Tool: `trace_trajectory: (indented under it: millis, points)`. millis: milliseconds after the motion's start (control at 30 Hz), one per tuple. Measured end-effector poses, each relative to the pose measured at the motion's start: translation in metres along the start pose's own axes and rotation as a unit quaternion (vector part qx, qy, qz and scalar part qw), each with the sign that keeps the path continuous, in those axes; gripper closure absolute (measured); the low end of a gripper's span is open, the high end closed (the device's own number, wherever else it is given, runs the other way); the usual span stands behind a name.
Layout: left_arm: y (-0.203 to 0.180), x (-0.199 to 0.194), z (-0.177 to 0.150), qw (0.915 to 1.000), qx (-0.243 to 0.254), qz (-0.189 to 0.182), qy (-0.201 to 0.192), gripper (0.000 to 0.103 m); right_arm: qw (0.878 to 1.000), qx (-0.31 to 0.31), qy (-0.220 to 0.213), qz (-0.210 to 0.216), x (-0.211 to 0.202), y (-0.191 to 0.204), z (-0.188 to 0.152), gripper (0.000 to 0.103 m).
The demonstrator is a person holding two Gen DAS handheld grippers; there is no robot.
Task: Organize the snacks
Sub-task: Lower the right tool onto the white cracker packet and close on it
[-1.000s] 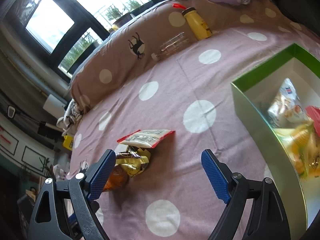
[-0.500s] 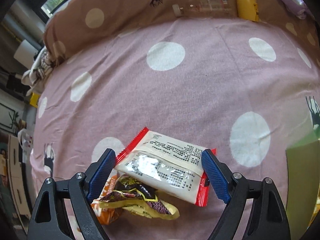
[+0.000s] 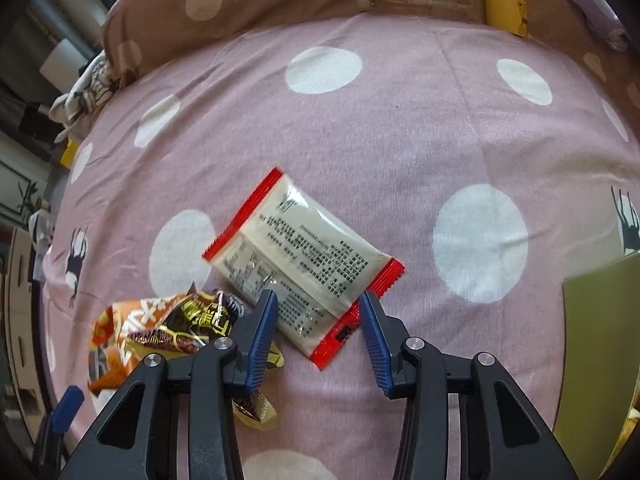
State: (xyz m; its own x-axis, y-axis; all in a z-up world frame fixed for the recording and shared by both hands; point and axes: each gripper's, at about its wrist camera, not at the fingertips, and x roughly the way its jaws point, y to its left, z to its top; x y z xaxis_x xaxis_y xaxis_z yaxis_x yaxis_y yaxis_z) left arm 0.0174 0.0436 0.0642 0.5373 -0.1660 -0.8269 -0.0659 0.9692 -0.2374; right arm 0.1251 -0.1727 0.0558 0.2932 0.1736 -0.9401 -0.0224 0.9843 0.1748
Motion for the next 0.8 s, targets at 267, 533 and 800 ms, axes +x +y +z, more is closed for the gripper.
trace_trajectory:
  millis: [267,533,800]
  points:
    - [0.0,0.001,0.002,1.0,-0.004,-0.008,0.004,0.013,0.991,-0.111,-0.004,-0.075,0.003,0.026,0.025,0.019]
    - [0.001,0.003,0.004,0.9999,-0.006,-0.003,0.009,0.013,0.993,-0.109,0.023,-0.039,0.038,0.031,0.04,0.019]
    - [-0.005,0.004,0.0,0.9999,0.007,0.0,0.013,0.013,0.993,-0.106,0.009,-0.055,0.022,0.031,0.005,0.032]
